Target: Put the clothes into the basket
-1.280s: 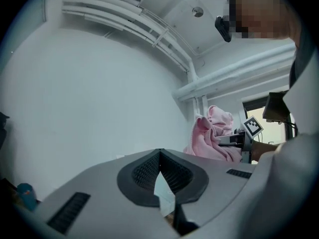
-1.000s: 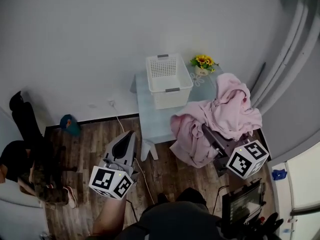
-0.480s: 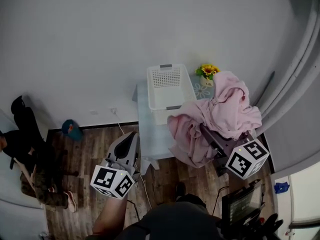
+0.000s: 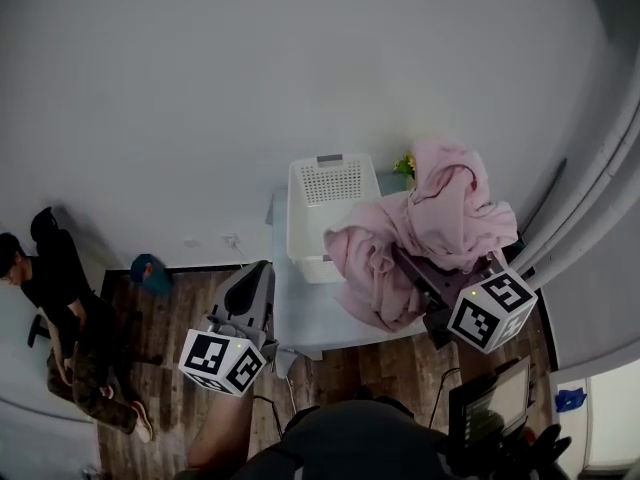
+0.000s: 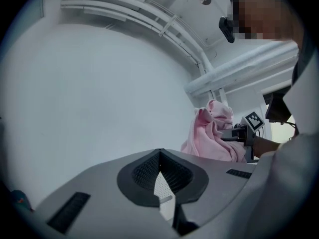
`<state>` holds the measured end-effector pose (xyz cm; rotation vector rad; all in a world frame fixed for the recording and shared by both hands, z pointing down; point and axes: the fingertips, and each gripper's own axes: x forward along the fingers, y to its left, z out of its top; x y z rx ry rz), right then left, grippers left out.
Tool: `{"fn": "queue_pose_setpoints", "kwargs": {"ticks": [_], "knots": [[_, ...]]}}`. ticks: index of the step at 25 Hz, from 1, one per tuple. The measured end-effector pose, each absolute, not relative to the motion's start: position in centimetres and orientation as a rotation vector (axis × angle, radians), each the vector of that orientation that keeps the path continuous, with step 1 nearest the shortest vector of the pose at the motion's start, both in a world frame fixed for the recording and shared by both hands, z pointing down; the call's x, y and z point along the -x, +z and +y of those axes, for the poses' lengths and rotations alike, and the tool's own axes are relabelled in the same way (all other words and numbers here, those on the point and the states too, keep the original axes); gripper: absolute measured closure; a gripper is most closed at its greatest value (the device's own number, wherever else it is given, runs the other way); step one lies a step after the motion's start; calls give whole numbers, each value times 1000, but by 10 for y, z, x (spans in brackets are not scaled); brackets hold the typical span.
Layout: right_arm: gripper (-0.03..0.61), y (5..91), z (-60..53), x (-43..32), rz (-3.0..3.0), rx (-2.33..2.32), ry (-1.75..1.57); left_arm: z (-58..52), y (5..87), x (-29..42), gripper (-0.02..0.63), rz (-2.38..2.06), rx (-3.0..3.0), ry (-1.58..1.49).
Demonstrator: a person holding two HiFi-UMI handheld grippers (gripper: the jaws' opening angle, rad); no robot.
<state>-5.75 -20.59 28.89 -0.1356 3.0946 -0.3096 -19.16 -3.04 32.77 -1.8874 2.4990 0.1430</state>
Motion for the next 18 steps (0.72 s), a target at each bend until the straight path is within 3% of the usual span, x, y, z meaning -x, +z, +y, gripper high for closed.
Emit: {"fn": "queue_pose_setpoints", "kwargs": {"ticks": [8,14,18], "knots": [[247,291,-278,127,3104,88,-343,-93,330,248,611,2560,1859,98],[247,307,-312,232,3140,144,-381,-123,342,350,611,2573,1870,108],[247,298,-313,259,3167,207,-369,-126,326,378,611,2548,1885,130]]}}
